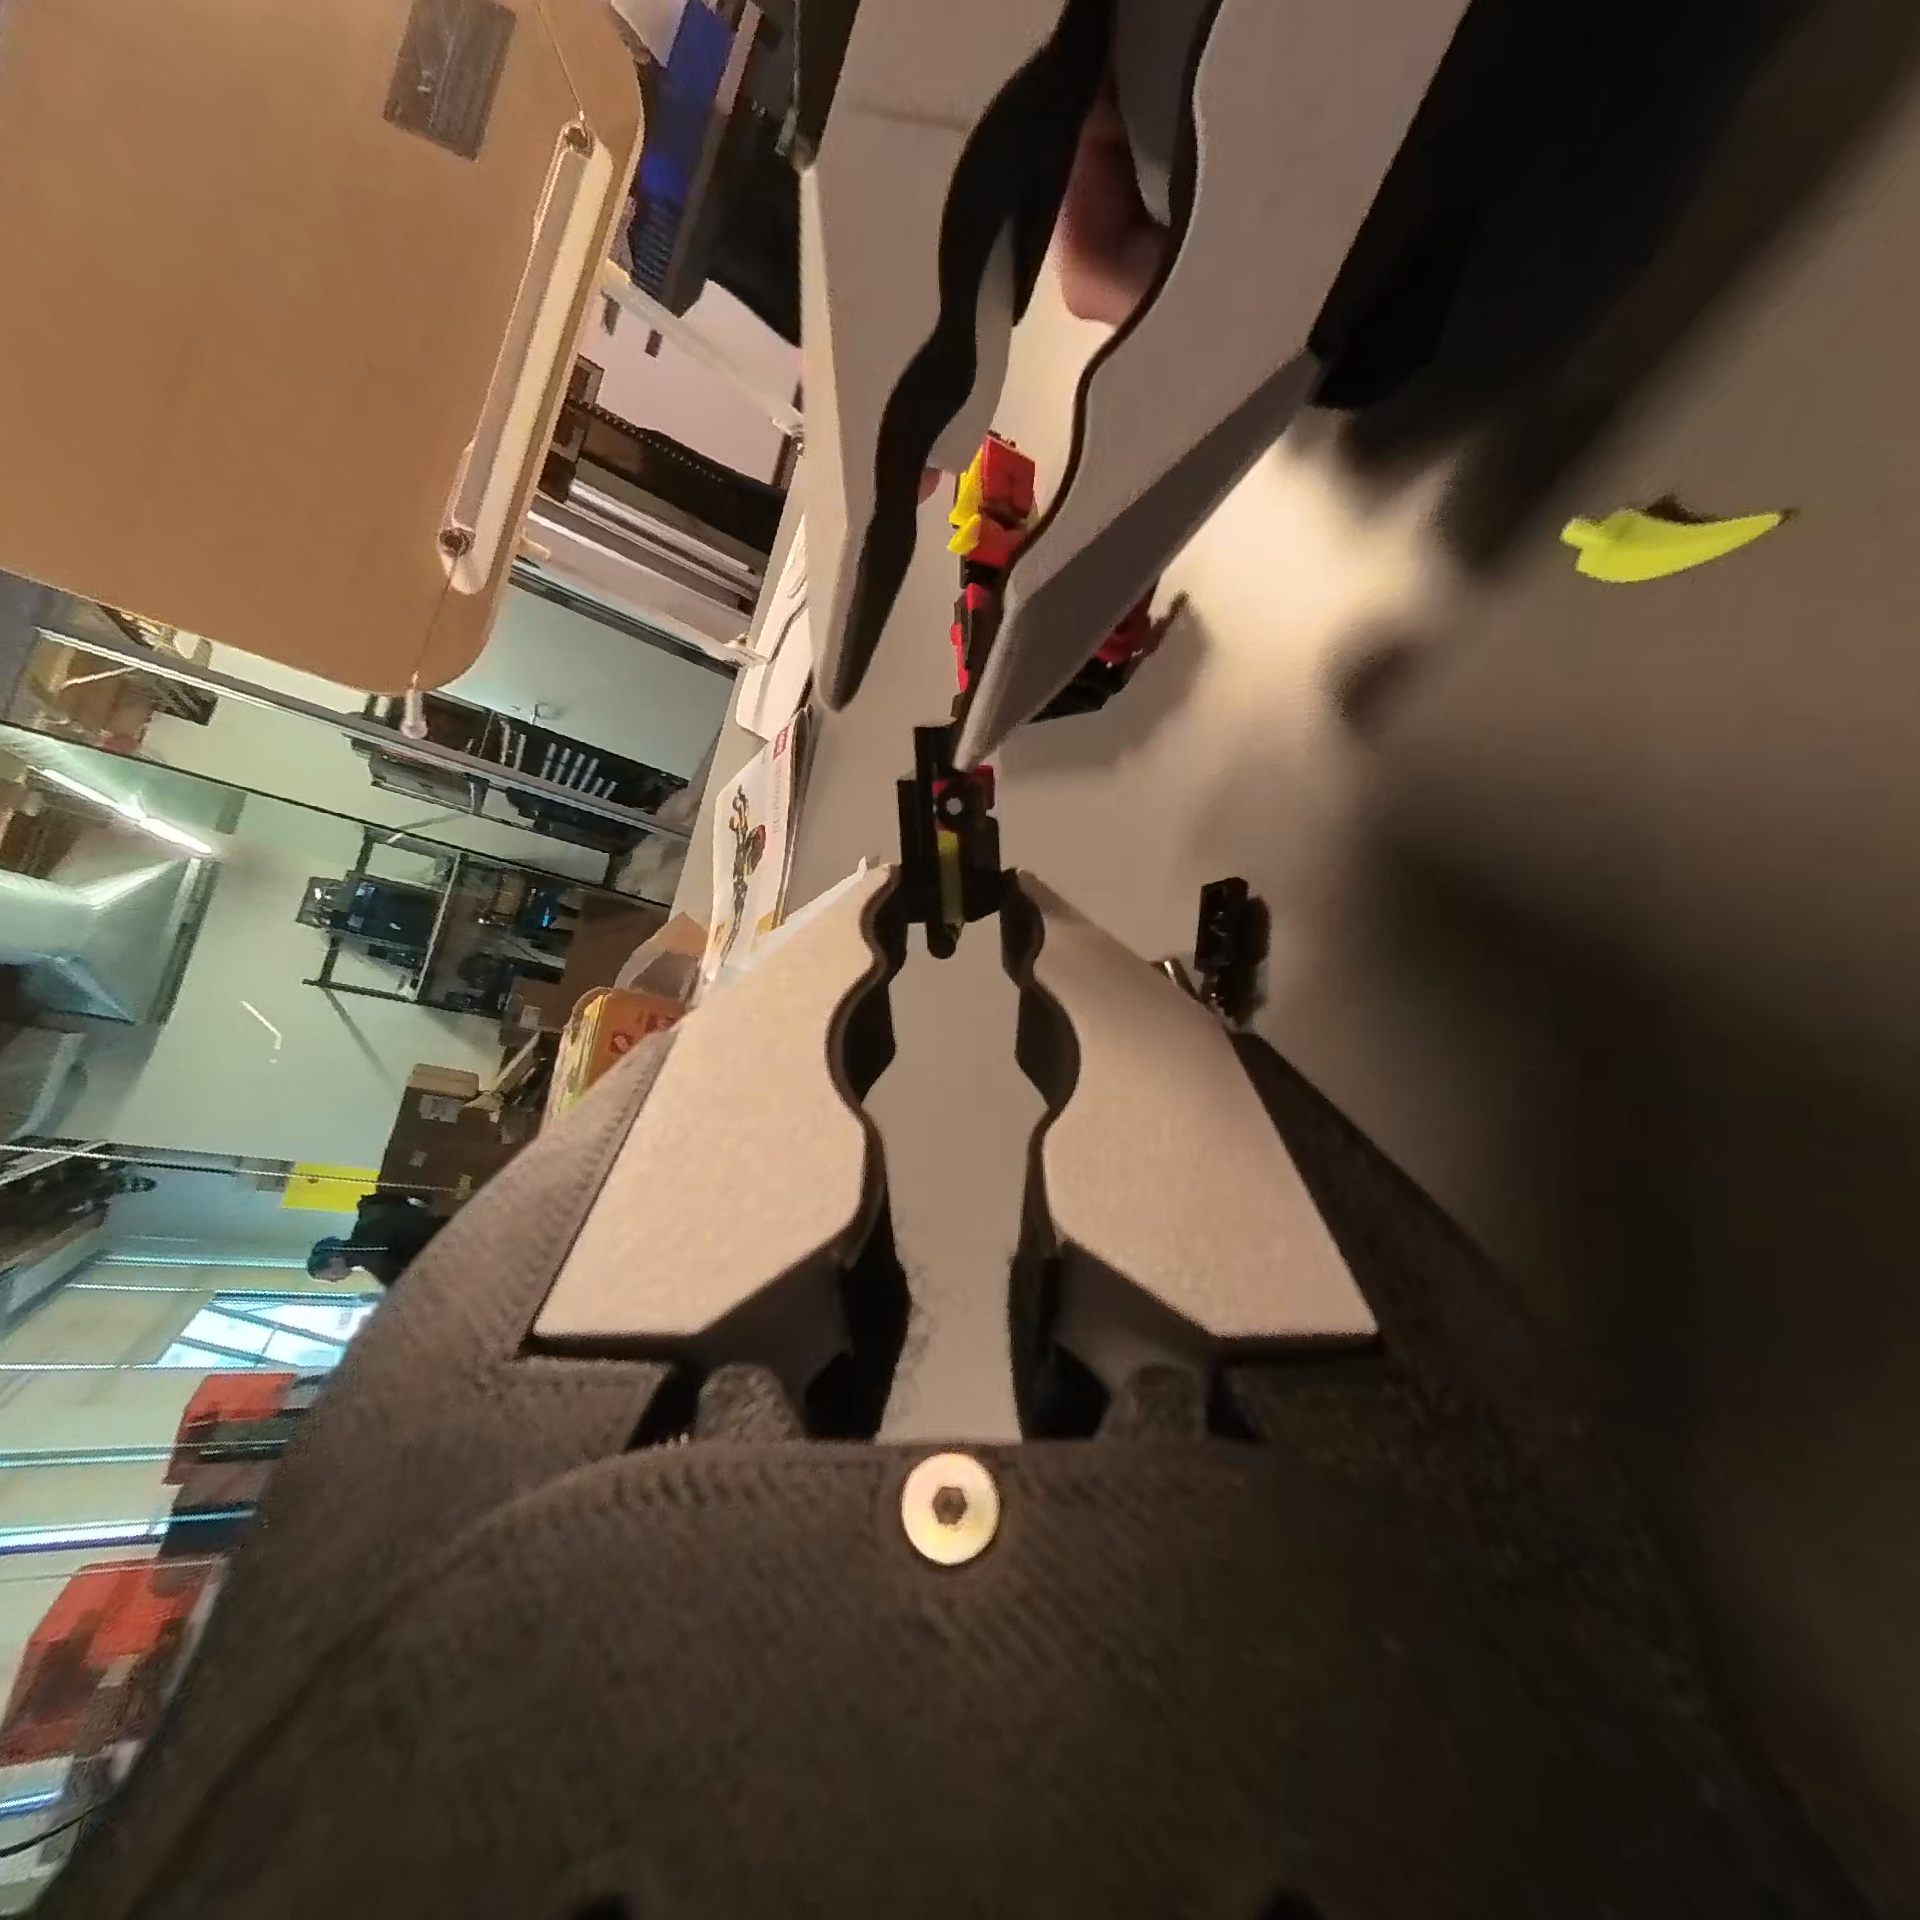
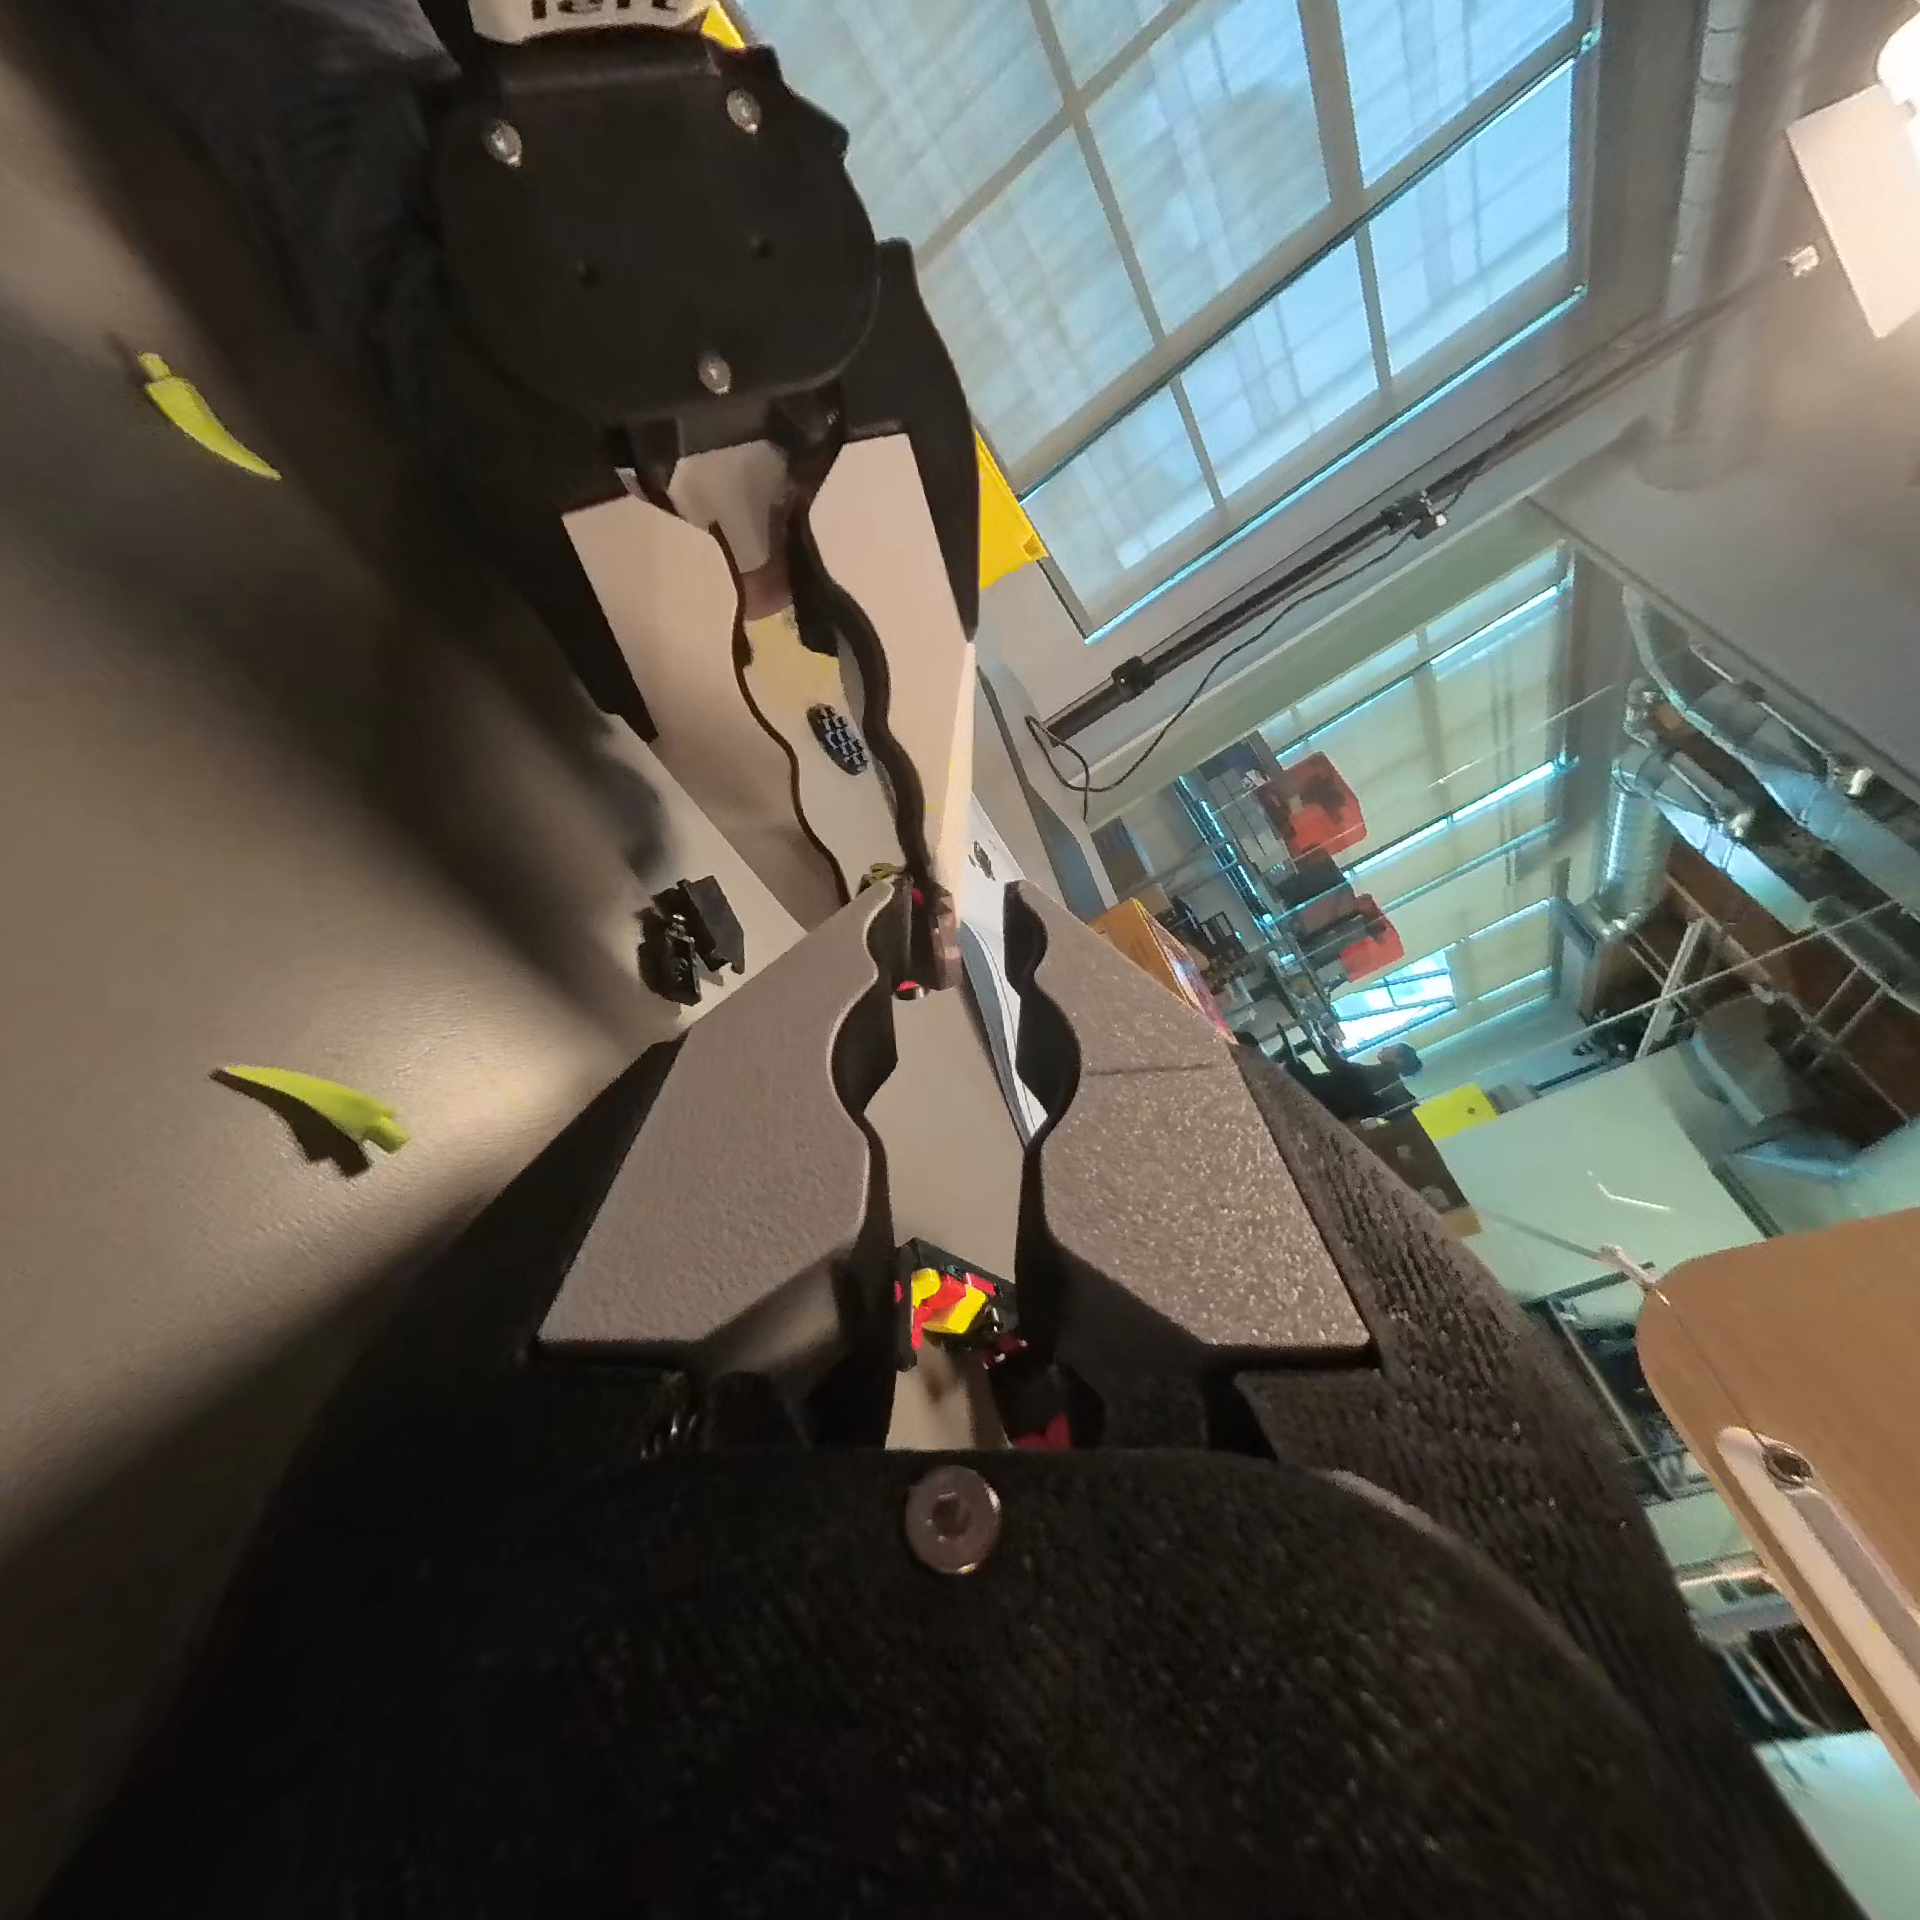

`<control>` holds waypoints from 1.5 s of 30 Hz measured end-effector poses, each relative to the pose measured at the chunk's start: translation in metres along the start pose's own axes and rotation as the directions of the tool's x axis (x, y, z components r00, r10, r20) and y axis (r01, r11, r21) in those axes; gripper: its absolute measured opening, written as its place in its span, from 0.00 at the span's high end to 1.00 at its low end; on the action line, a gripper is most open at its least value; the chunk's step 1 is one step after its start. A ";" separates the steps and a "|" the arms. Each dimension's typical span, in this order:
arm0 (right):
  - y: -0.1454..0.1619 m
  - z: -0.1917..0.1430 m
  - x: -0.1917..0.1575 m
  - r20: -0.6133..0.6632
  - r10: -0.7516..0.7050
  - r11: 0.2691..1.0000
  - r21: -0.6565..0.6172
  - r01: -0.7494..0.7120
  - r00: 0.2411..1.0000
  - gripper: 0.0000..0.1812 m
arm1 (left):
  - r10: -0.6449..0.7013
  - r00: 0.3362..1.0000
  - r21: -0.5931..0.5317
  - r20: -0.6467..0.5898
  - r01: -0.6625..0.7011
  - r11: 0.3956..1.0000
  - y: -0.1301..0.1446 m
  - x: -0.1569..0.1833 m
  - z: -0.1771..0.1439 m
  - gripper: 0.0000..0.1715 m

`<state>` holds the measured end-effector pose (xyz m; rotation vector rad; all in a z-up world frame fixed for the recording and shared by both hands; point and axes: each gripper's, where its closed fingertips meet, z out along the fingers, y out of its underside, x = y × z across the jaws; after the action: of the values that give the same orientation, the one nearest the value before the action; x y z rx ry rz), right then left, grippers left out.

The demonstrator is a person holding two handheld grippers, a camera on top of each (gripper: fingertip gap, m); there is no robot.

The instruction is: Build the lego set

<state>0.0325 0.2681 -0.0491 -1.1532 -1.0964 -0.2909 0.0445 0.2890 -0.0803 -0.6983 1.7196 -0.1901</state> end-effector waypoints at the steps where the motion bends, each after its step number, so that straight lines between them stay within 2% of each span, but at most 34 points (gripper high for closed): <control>1: 0.000 0.000 0.000 0.000 -0.005 1.000 -0.002 0.005 1.000 0.91 | 0.009 1.000 -0.002 0.006 -0.009 1.000 0.000 0.000 0.000 0.90; 5: 0.001 0.000 0.000 -0.002 -0.006 1.000 -0.009 0.006 1.000 0.92 | 0.040 0.999 -0.004 0.028 -0.040 0.999 0.001 -0.002 0.000 0.91; 14: 0.005 0.000 0.004 -0.024 -0.024 0.999 -0.026 0.023 0.999 0.92 | 0.013 0.999 -0.009 0.034 -0.012 1.000 0.004 -0.005 0.001 0.90; 26: 0.043 -0.022 0.039 -0.171 -0.054 0.985 -0.171 0.024 0.984 0.92 | 0.001 0.999 -0.006 0.043 -0.001 1.000 0.004 -0.008 -0.001 0.90; 35: 0.070 -0.043 0.062 -0.285 -0.100 0.948 -0.318 0.005 0.953 0.93 | 0.200 0.970 -0.086 0.138 -0.190 0.978 0.028 -0.019 -0.030 0.90; 45: 0.078 -0.041 0.062 -0.274 -0.166 0.922 -0.384 0.050 0.947 0.93 | 0.177 0.980 -0.069 0.087 -0.172 0.983 0.032 -0.010 -0.034 0.90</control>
<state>0.1383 0.2873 -0.0443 -1.3309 -0.8527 -0.7673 0.0026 0.3121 -0.0784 -0.5879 1.6925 0.0174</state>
